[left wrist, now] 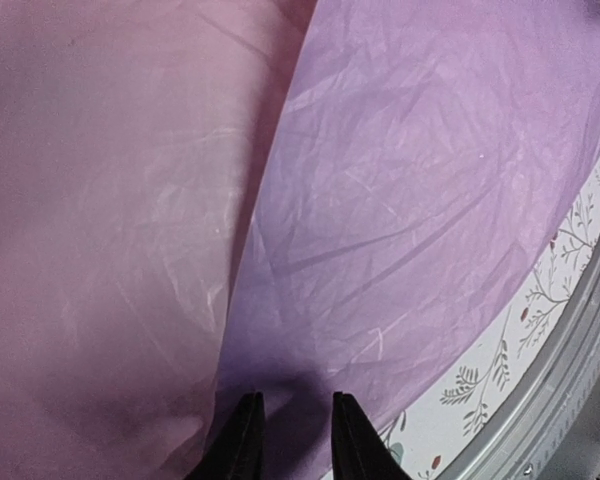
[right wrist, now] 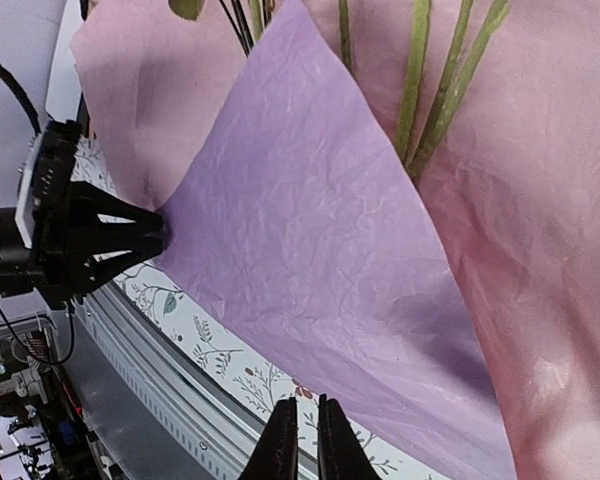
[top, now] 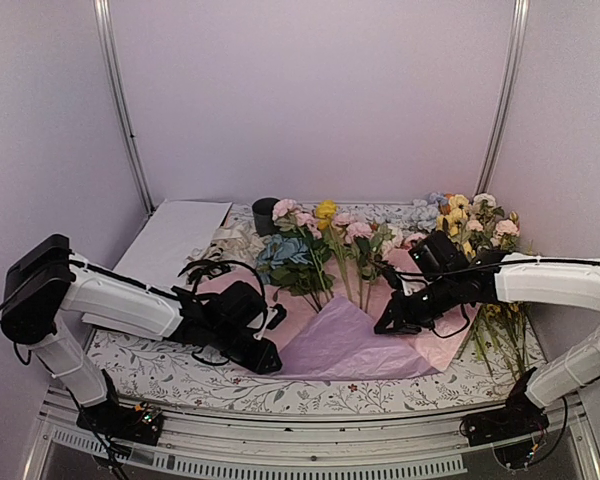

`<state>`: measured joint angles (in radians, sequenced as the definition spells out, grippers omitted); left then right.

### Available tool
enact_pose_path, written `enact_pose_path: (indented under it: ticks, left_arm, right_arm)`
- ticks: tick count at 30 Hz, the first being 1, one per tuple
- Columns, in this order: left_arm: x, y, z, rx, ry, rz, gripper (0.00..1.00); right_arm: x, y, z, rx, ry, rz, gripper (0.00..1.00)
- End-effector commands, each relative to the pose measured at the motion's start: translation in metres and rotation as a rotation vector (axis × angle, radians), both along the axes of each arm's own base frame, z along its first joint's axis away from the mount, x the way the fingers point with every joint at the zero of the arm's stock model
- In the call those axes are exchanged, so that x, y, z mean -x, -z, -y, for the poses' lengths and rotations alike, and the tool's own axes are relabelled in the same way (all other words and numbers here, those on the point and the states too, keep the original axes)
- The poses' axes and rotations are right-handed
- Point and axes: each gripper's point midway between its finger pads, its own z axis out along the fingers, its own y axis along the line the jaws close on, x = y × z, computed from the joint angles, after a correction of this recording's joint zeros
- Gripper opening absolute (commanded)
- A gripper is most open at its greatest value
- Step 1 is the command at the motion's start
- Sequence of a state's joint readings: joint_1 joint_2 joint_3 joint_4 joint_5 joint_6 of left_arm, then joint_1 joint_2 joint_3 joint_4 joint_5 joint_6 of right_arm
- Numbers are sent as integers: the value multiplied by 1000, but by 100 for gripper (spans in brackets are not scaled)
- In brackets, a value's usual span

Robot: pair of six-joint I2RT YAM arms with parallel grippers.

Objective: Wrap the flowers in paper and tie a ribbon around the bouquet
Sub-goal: Press the fold line at the center of the board.

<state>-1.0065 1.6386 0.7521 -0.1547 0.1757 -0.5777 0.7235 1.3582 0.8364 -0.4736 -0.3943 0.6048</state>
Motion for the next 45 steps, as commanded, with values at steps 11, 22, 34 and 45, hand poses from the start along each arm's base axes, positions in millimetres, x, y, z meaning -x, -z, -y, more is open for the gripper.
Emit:
enact_pose_path:
  ticks: [11,22,34,45]
  left_arm:
    - [-17,-56,41,-117,30,164,28]
    - [-32,-26,144,0,175,145,35]
    - [-40,3,143,-83,152,115,36]
    - [-42,0,138,-93,175,128,36]
  right_arm:
    - [26,98,35,237,25,-142,6]
    - [16,93,37,213,35,-47,4]
    - [-8,40,49,251,83,132,31]
    - [-17,13,128,119,401,66,82]
